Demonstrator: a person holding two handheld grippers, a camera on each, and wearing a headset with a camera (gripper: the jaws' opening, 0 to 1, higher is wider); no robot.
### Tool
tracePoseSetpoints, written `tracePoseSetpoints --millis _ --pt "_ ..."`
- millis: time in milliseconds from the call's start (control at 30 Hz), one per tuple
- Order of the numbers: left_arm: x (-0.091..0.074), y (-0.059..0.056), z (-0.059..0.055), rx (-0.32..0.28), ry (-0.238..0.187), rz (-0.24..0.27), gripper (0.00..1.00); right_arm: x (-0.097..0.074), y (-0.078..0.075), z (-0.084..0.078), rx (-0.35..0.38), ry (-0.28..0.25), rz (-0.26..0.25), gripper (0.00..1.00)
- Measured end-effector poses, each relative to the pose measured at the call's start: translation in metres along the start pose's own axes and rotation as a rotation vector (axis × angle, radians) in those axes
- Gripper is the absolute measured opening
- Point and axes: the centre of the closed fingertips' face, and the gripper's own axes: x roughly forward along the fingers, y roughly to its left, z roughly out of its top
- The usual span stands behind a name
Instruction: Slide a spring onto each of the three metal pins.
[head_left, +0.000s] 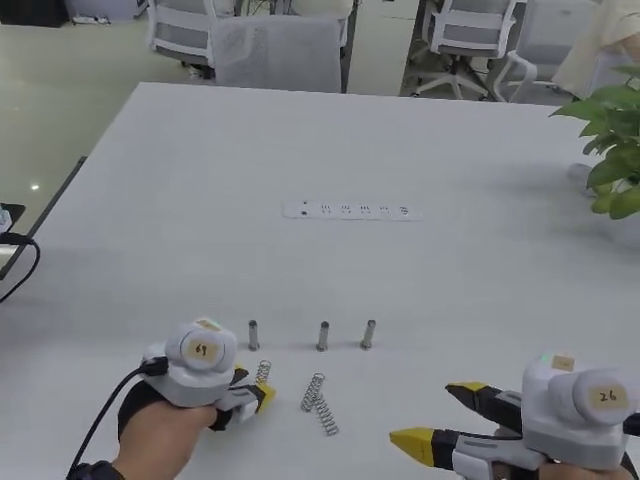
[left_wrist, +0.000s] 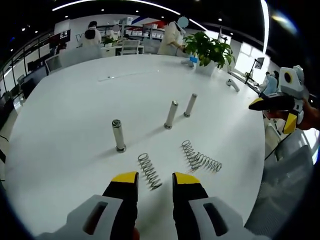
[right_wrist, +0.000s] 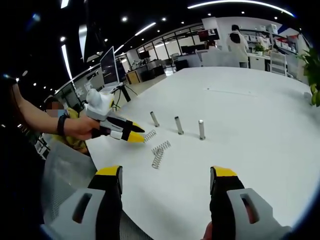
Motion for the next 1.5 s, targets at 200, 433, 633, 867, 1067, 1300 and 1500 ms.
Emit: tracePoseSetpoints --millis 200,433,633,867,1067,1300,1500 --pt "0.004 0.0 -0.004 0.027 0.02 0.006 0.13 -0.001 -0.001 -0.001 0.001 0.001 0.0 0.7" --pt "0.005 0.006 -0.007 0.061 0.045 0.026 0.04 0.0 -0.001 -0.001 0.002 0.001 0.005 0.71" --pt "0.004 0.006 -0.008 0.08 0.057 0.019 0.04 0.0 0.001 -0.002 0.003 0.003 0.006 0.71" --pt "-0.001 0.008 -0.013 0.106 0.074 0.019 0.04 0.001 0.001 -0.001 0.003 0.002 0.007 0.71" --pt "-0.007 0.01 -0.02 0.146 0.094 0.023 0.04 0.002 0.002 0.001 0.0 -0.002 0.01 0.71" --pt "-0.012 0.016 -0.024 0.173 0.118 0.035 0.04 0.004 0.004 0.003 -0.005 -0.002 0.015 0.71" --pt "-0.012 0.023 -0.025 0.15 0.131 0.046 0.05 0.005 0.005 0.003 -0.008 0.001 0.018 0.71"
